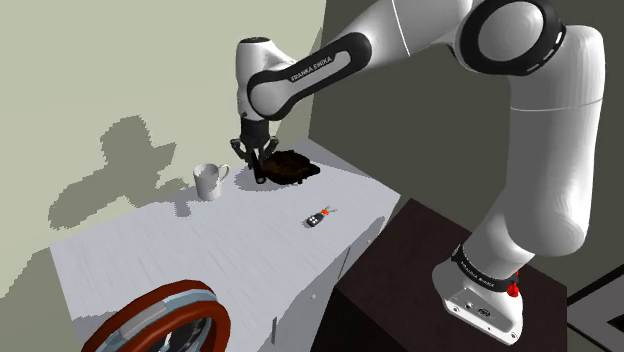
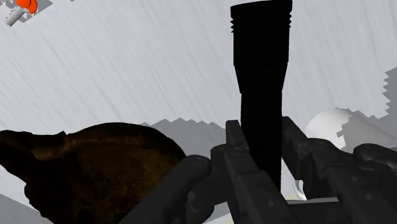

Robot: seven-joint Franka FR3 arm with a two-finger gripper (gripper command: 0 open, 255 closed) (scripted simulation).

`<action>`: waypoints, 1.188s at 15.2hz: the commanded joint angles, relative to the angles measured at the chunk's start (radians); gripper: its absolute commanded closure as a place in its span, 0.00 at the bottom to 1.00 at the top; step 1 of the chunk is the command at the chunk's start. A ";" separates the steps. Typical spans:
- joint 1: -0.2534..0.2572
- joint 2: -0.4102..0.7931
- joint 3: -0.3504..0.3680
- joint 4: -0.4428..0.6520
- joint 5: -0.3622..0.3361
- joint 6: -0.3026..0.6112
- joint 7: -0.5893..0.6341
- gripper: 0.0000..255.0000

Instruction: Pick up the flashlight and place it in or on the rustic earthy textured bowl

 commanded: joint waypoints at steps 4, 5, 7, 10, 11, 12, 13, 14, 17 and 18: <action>-0.087 -0.038 -0.018 -0.060 0.021 0.025 -0.109 1.00; -0.104 -0.043 -0.022 -0.068 0.024 0.029 -0.132 1.00; -0.138 -0.052 -0.031 -0.081 0.031 0.035 -0.176 1.00; -0.188 -0.058 -0.045 -0.091 0.041 0.040 -0.244 1.00; -0.204 -0.059 -0.050 -0.092 0.044 0.041 -0.266 1.00; -0.219 -0.059 -0.054 -0.092 0.047 0.041 -0.287 1.00; -0.218 -0.051 -0.056 -0.095 0.045 0.051 -0.286 1.00; -0.217 -0.044 -0.057 -0.098 0.042 0.062 -0.284 1.00; -0.214 -0.020 -0.061 -0.105 0.035 0.093 -0.280 1.00; -0.213 -0.011 -0.063 -0.107 0.032 0.103 -0.278 1.00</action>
